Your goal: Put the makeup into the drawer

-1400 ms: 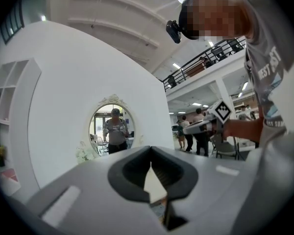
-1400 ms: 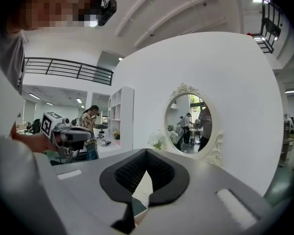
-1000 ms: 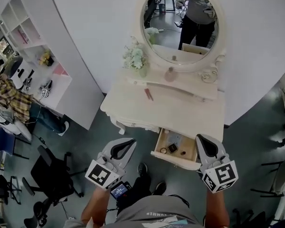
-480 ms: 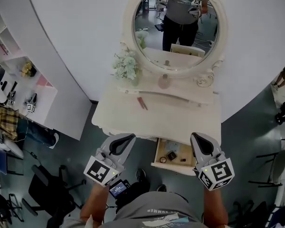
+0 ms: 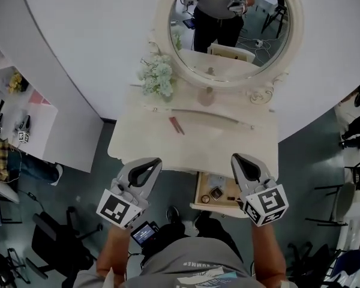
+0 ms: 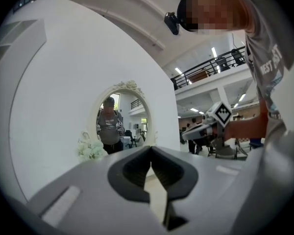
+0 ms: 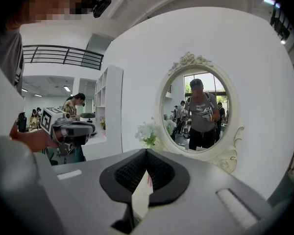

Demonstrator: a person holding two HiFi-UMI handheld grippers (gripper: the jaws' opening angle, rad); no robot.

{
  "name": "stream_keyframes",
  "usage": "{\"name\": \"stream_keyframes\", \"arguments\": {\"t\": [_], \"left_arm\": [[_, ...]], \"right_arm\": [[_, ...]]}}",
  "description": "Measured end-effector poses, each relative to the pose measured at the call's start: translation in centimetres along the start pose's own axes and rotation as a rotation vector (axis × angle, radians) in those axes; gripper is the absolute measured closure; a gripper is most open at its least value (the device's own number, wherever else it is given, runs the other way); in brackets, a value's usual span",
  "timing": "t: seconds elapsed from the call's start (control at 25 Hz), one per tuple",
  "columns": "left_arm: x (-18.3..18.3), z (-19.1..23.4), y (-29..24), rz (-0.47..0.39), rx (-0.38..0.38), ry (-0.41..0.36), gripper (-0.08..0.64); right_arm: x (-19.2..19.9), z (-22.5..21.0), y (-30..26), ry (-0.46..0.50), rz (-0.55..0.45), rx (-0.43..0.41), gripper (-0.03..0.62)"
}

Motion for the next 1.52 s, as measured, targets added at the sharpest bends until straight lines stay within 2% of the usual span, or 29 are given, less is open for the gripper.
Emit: {"name": "stream_keyframes", "arguments": {"t": [0.52,0.76,0.96,1.08,1.28,1.52], "left_arm": [[5.4,2.9,1.6,0.125,-0.133,0.067,0.558],[8.6,2.9,1.7,0.166,-0.193,0.124,0.558],[11.7,2.0,2.2,0.224,-0.231,0.187,0.558],[13.2,1.9,2.3,0.232,-0.257,0.198,0.558],[15.7,1.5,2.1,0.248,-0.28,0.234,0.558],[17.4,1.6,1.8,0.254,-0.294,0.263,0.558]], "right_arm": [[4.2,-2.9,-14.8,-0.018,0.151,-0.123,0.577],[9.4,-4.8,-23.7,-0.018,0.278,-0.165,0.56],[15.0,-6.5,-30.5,-0.016,0.417,-0.169,0.532],[18.0,-7.3,-33.7,-0.008,0.484,-0.164,0.524],[22.4,-8.2,-38.0,0.005,0.596,-0.167,0.5],[24.4,-8.1,-40.0,0.018,0.664,-0.163,0.486]]}}
Point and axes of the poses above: the fingertips, and each gripper's own axes: y backward along the fingers, z to its left, x out of its underside, the point moved 8 cm from there along y, backward along the fingers, and after that the axes turned 13 degrees about -y, right-handed, at the moved point
